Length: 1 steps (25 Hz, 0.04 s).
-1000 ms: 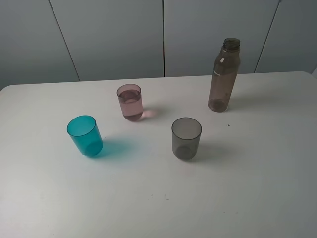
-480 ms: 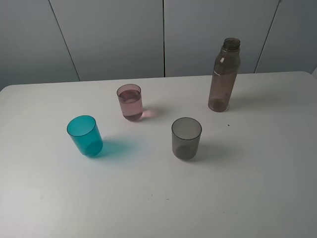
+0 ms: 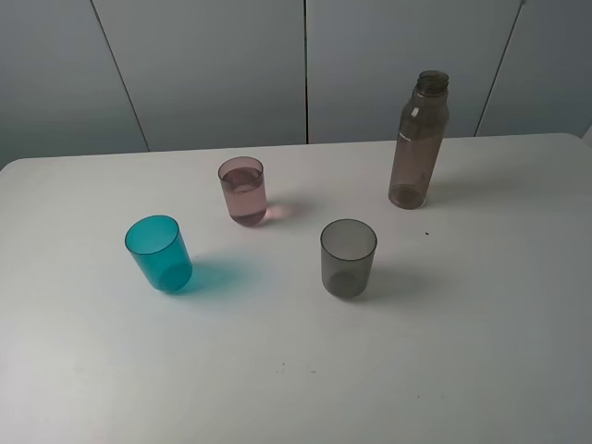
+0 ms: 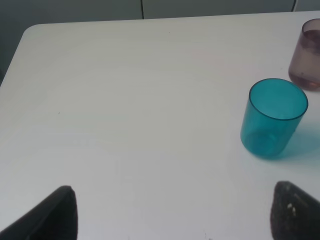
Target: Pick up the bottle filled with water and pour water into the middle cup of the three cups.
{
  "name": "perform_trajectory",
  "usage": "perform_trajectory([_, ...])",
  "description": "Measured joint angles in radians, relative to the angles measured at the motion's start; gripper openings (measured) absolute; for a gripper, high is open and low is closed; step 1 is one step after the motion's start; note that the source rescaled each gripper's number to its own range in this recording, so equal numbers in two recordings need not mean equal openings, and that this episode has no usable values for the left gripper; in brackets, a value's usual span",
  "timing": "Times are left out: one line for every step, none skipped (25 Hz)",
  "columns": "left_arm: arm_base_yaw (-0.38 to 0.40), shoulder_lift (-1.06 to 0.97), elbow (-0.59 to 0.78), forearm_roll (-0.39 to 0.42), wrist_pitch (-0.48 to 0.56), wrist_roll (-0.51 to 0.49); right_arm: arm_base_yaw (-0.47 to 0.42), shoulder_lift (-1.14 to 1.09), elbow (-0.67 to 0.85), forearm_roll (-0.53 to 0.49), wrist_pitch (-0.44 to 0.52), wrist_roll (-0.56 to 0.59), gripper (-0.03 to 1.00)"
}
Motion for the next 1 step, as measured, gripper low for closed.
perform_trajectory([0.0,0.0,0.0,0.0,0.0,0.0,0.0,0.0,0.0,0.0,0.0,0.0,1.0])
